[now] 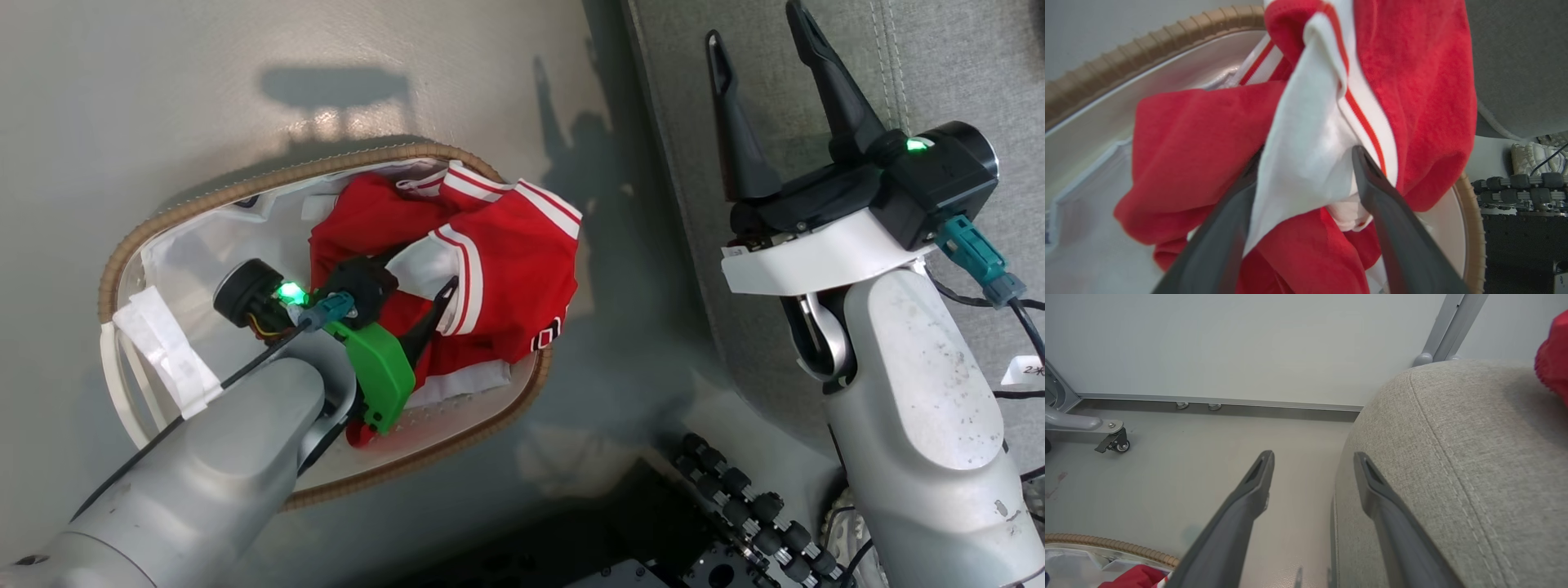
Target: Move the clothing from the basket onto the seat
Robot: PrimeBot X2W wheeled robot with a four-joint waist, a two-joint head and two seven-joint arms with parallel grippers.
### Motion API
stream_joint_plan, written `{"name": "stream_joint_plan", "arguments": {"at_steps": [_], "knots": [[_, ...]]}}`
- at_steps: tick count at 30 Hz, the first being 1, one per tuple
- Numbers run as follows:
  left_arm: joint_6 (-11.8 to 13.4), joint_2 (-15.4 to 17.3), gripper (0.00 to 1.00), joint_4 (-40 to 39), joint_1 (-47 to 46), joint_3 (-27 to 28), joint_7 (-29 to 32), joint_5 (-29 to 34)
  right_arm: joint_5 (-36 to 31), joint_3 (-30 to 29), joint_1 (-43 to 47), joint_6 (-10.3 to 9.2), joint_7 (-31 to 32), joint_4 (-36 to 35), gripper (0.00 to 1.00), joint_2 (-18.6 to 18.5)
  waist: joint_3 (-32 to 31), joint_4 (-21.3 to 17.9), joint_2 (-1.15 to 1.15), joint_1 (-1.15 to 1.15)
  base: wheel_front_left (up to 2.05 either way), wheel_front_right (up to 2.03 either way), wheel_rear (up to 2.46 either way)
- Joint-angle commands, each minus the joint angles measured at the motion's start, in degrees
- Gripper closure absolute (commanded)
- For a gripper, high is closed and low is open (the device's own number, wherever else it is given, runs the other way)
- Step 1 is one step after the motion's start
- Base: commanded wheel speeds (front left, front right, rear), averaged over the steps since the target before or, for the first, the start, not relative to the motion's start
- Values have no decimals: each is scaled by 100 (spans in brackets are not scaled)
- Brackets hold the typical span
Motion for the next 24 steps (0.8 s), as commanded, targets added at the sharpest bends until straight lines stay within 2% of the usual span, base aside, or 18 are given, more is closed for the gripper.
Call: {"name": "stream_joint_plan", "arguments": {"at_steps": [1, 2, 3, 8, 12, 18, 24], "knots": [[-10, 59, 0, -54, -59, -76, -5, -115, 6, 11, -16, -8, -27, 8, 0, -15, -7, 1, 0, -1, 0, 0, 0], [-10, 74, 61, -73, -35, -162, -5, -172, 30, 29, -25, -8, -27, 31, 0, -16, -24, -11, 0, -1, 0, 0, 0], [-10, 90, 100, -80, -6, -198, -5, -232, 41, 40, -32, -8, -27, 49, 0, -15, -46, -19, 0, -1, 0, 0, 0], [-10, 57, 100, -211, 210, -279, -5, -727, 33, 27, 2, -8, -27, 140, 0, -15, -288, -16, 0, -1, 0, 0, 0], [-10, 28, 100, -331, 420, -124, -5, -989, -23, -27, 98, -8, -28, 241, 0, -15, -600, 53, 0, -1, 0, 0, 0], [-10, -78, 100, -568, 1018, 478, -5, -1002, -58, -118, 291, -8, -27, 456, 0, -17, -1303, 236, 0, -1, 0, 0, 0], [-10, -251, 100, -817, 1743, 1231, -5, -714, -111, -191, 540, -8, -27, 742, 0, -19, -2107, 489, 0, -1, 0, 0, 0]]}}
